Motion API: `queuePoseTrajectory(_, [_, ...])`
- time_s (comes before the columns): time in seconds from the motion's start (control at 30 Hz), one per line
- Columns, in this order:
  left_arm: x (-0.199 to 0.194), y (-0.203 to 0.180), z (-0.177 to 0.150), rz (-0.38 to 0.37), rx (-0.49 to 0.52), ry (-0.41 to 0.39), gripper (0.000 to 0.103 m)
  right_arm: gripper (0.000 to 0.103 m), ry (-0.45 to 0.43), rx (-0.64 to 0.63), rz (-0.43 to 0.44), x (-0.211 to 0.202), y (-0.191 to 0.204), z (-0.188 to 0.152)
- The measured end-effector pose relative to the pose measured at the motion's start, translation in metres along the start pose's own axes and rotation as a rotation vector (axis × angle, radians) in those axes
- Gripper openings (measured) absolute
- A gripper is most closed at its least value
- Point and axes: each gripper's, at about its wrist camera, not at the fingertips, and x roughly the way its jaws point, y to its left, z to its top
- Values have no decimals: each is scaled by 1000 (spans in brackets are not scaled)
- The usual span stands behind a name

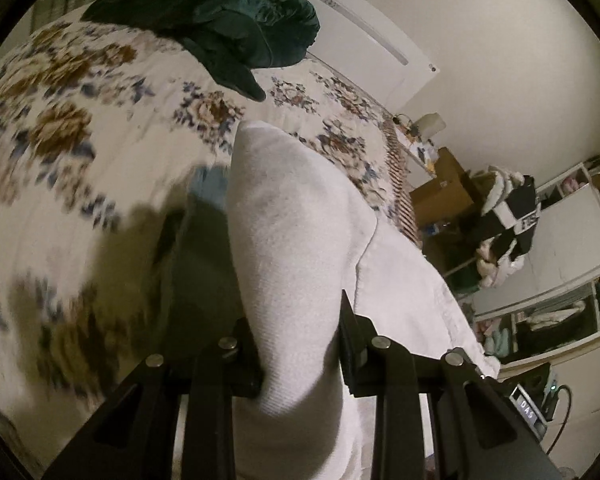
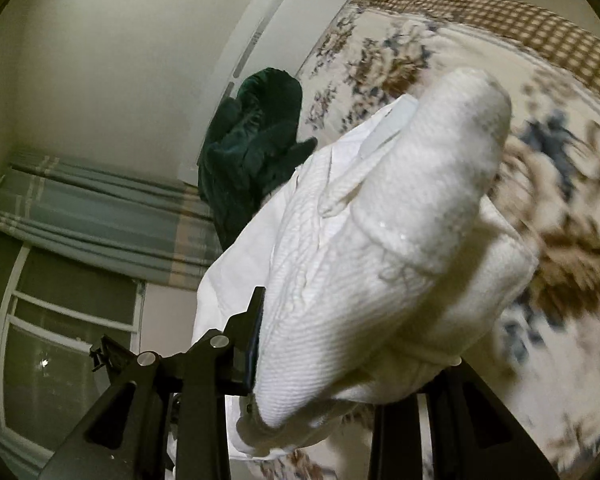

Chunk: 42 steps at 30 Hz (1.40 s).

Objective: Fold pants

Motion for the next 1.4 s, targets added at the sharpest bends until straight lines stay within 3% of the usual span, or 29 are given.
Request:
queuePoseTrajectory(0.1, [49,22,30,39,13,42,26,33,1,-7,-19,50,-2,28])
queuePoseTrajectory(0.23, [93,49,36,81,11,132,26,33,17,2,-84,108,-24,46])
queuePoseTrajectory(0.37, [99,55,31,86,28,156,30,34,36,13,-130,126,-48,42])
queuePoseTrajectory(0.5, [91,51,29,106,21,180,35,52,93,45,-190,125,-61,46])
queuePoseTrajectory(0.6, [81,47,25,168,21,175,42,62,134,62,-247,113,-65,46])
queuePoseTrajectory(0.7, [67,32,21,268,95,135,67,70,130,58,-295,92,-62,46])
queuePoseTrajectory(0.77, [59,23,17,293,114,124,83,73,135,15,-351,80,-52,45])
queuePoseTrajectory(0.87, [46,2,5,363,181,109,87,82,134,-93,-446,69,-29,39])
queuePoseTrajectory(1.0, [21,-27,-19,433,274,82,95,97,85,-344,-691,53,17,19])
queuePoseTrajectory(1.1, [0,-43,-33,455,291,71,97,99,30,-475,-803,33,46,2])
queuePoseTrajectory(1.27, [-54,-78,-56,462,313,3,97,100,-29,-535,-823,-19,81,-15])
queuePoseTrajectory(1.4, [-101,-107,-77,480,331,-77,97,100,-68,-580,-783,-70,117,-33])
